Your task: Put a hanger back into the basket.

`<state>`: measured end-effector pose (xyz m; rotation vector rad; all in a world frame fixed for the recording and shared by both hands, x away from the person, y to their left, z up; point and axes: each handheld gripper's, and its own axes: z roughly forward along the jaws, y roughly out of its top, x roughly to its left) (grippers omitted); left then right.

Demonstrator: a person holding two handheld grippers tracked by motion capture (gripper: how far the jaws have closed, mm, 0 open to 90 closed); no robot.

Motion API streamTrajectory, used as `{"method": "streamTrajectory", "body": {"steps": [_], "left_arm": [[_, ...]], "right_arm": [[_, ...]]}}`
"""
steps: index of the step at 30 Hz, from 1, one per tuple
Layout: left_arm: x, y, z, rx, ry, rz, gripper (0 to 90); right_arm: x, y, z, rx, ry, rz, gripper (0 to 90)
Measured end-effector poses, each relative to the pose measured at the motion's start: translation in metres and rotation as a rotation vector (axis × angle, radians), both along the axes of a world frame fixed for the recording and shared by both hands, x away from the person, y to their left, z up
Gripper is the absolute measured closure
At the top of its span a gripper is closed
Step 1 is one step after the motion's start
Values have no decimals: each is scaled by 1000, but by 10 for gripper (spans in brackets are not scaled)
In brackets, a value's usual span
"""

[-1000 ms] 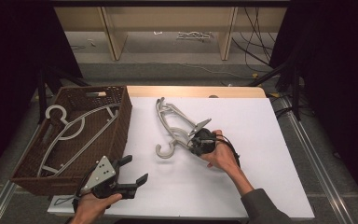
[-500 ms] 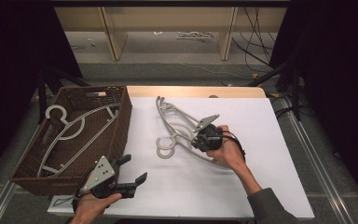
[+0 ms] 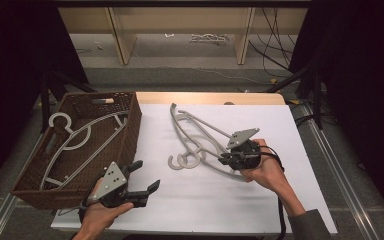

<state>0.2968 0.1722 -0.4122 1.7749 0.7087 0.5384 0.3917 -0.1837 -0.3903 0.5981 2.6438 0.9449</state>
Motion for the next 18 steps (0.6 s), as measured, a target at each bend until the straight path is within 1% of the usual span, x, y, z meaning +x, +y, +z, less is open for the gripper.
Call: {"method": "streamTrajectory", "body": {"steps": [1, 2, 3, 4, 6, 7, 8, 9, 11, 12, 13, 14, 15, 16, 17, 18], "left_arm": [[2, -1, 3, 16, 3, 0, 212], [4, -2, 6, 23, 3, -2, 215], [6, -3, 9, 31, 9, 3, 219], [8, -4, 12, 43, 14, 1, 227], [13, -8, 17, 88, 28, -16, 243], [14, -10, 19, 113, 39, -13, 245], [17, -12, 22, 138, 36, -27, 246], [18, -15, 23, 160, 47, -34, 250], [23, -21, 26, 234, 56, -65, 253], [25, -25, 27, 244, 47, -68, 254], [27, -27, 28, 268, 40, -70, 261], [29, -31, 29, 278, 41, -77, 277], [32, -33, 30, 302, 37, -98, 283], [34, -35, 31, 321, 34, -114, 285], [37, -38, 31, 316, 42, -120, 291], [40, -40, 31, 321, 44, -134, 293]], "right_arm": [[-2, -2, 1, 5, -1, 14, 819], [-6, -3, 2, 5, 12, 24, 819], [-8, -3, 2, 3, -1, 26, 819], [-11, -4, 2, -2, 0, 33, 819], [-17, -4, 3, 1, 10, 50, 819], [-20, -4, 4, -4, 16, 56, 819], [-22, -4, 4, 0, 18, 68, 818], [-25, -4, 5, -3, 19, 74, 819], [-30, -3, 6, -5, 26, 91, 818], [-32, -2, 6, -7, 21, 94, 819], [-34, -2, 7, -15, 20, 107, 819], [-36, -1, 7, -10, 18, 108, 819], [-38, -1, 7, -16, 15, 113, 819], [-40, 0, 7, -12, 23, 127, 819], [-41, 0, 8, -14, 20, 133, 819], [-43, 1, 8, -15, 20, 135, 819]]}}
